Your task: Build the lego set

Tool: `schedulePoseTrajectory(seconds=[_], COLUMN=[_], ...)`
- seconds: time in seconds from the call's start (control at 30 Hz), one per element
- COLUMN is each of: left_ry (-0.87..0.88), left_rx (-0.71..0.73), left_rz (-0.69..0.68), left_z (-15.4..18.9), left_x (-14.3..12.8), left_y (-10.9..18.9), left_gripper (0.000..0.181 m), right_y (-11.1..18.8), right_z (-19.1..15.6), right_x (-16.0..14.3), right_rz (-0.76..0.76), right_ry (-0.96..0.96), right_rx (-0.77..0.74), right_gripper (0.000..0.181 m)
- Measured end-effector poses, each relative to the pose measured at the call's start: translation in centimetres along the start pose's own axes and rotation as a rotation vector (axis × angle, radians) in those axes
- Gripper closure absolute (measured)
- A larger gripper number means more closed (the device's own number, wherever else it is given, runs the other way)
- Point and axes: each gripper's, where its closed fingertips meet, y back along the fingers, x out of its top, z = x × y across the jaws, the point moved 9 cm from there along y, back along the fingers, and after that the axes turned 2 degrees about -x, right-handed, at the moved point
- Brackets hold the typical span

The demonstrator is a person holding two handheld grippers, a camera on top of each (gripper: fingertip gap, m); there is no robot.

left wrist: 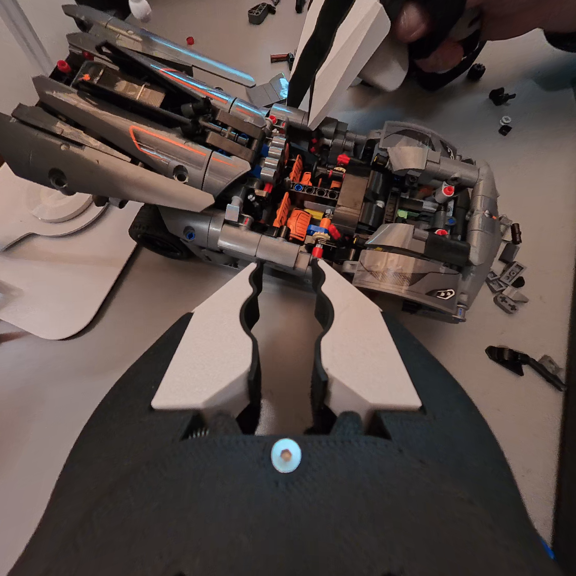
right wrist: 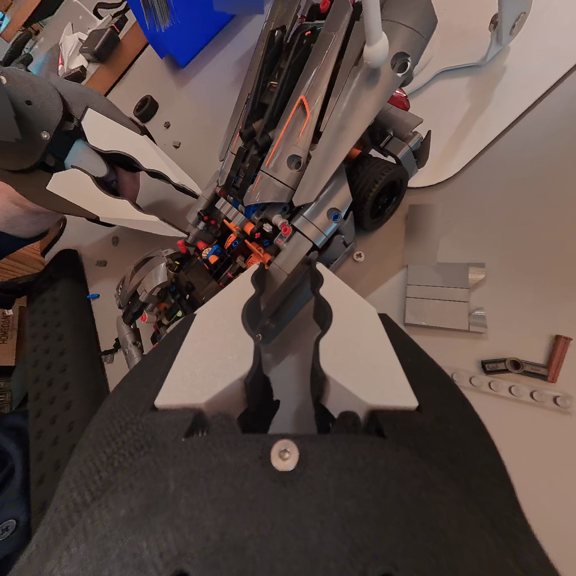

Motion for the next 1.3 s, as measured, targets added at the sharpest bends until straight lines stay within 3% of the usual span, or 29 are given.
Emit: schedulePoseTrajectory(seconds=[0.63,0.87,1.13,1.3], left_ry=[-0.045,0.135,0.509,0.538], left_rx=[0.057,-0.030,-0.260,-0.294], left_rz=[-0.003,0.034,0.060,0.082], left_z=[-0.2,-1.1,-1.8,-1.9], left_x=[0.3,0.0,-1.6,-1.9], left_y=[0.3,0.5,-1.1,-1.2], left_gripper=[0.161,0.152,0.135,0.139], right_y=[0.2,0.3,0.3,0.3], right_z=[-0.2,-0.1,-0.1,-0.1], right_x=[0.0,0.0,-0.1,-0.1], right_rz=[0.004,0.003,0.003,0.003], right_ry=[0.030,0.026,0.015,0.015], right_rx=[-0.005,0.002,0.021,0.025], right_gripper=[0.156,0.157,0.157,0.157])
